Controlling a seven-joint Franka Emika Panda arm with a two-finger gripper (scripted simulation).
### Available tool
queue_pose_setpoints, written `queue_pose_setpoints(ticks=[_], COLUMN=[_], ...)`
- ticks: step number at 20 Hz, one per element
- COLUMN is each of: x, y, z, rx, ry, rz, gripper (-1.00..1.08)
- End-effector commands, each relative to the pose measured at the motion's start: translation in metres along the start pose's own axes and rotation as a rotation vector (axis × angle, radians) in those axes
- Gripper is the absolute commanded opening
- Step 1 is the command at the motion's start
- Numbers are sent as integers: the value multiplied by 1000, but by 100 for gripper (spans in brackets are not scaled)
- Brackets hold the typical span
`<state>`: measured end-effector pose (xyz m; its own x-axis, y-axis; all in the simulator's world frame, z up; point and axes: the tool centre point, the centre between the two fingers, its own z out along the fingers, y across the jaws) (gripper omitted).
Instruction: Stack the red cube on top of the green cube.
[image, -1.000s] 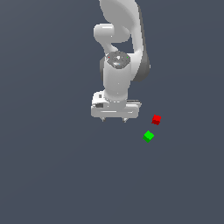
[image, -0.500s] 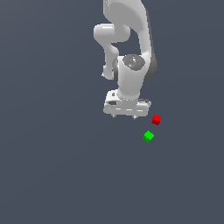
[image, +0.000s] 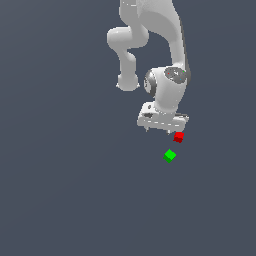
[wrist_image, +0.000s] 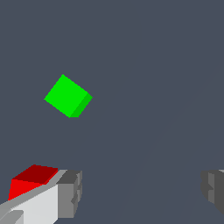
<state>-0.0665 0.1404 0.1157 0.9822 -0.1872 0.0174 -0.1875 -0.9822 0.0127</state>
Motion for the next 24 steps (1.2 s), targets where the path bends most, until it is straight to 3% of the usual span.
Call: queue_pose_setpoints(ticks=[1, 13, 24], x=[-12, -52, -61], y=[-19, -101, -129], z=[7, 35, 43], rx=[2, 9, 11], ry=[-3, -15, -19], rz=[27, 131, 164], gripper=[100, 100, 100])
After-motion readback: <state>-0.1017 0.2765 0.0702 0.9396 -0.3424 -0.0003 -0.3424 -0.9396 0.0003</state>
